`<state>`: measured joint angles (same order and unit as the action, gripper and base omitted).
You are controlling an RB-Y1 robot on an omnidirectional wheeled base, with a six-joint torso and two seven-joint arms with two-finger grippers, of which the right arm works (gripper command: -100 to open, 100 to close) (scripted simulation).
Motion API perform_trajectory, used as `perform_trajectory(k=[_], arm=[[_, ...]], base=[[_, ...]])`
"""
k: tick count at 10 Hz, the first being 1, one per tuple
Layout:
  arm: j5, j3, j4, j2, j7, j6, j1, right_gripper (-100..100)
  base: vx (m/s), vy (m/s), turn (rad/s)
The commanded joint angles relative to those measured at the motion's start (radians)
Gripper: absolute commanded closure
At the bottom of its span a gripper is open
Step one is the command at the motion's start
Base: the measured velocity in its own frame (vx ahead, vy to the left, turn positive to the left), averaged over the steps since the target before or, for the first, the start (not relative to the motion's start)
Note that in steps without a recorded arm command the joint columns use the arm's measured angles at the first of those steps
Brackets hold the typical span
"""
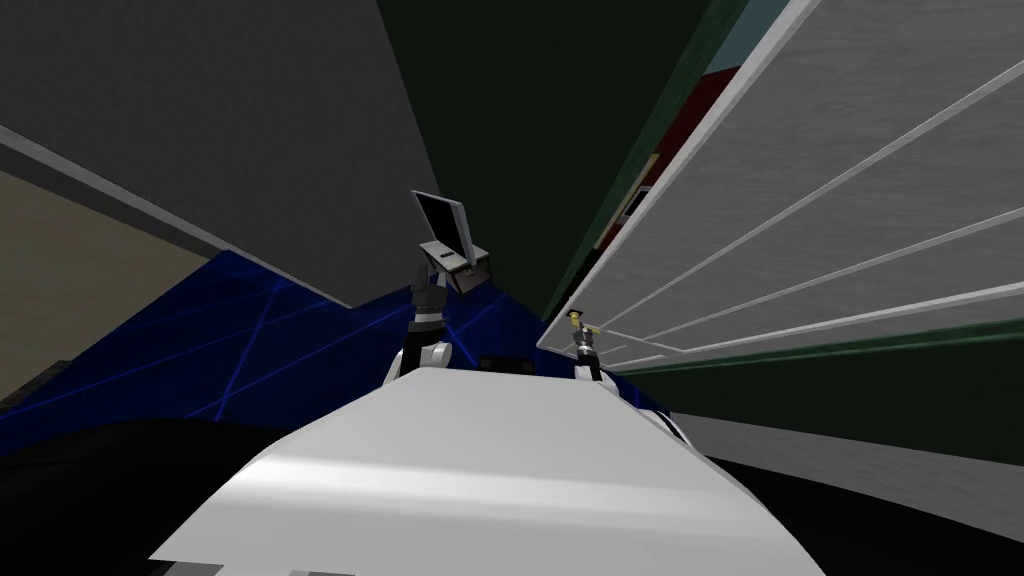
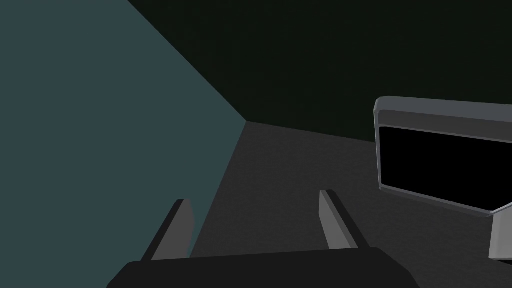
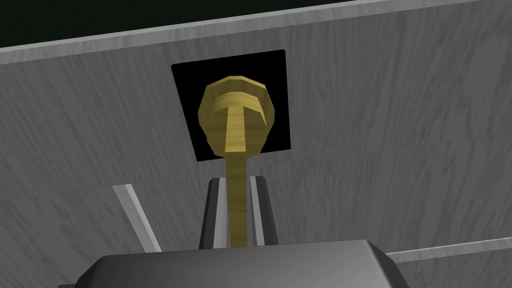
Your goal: Pull the door open
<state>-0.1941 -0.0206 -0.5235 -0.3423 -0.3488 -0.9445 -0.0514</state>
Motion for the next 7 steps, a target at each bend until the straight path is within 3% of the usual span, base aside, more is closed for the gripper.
perform_trajectory(k=[1, 5, 6, 7], arm=[[0.014, 0.024, -0.008, -0.011, -0.025, -0.017, 0.019, 100], [0.039, 0.067, -0.018, -0.041, -0.073, -0.052, 0.046, 100], [0.034, 0.059, -0.023, -0.035, -0.062, -0.04, 0.044, 100], [0.041, 0.073, -0.021, -0.046, -0.079, -0.062, 0.061, 100]], base=[[-0.234, -0.055, 0.103], [-0.23, -0.048, 0.094], [-0.111, -0.024, 0.027], [-0.127, -0.012, 0.103]])
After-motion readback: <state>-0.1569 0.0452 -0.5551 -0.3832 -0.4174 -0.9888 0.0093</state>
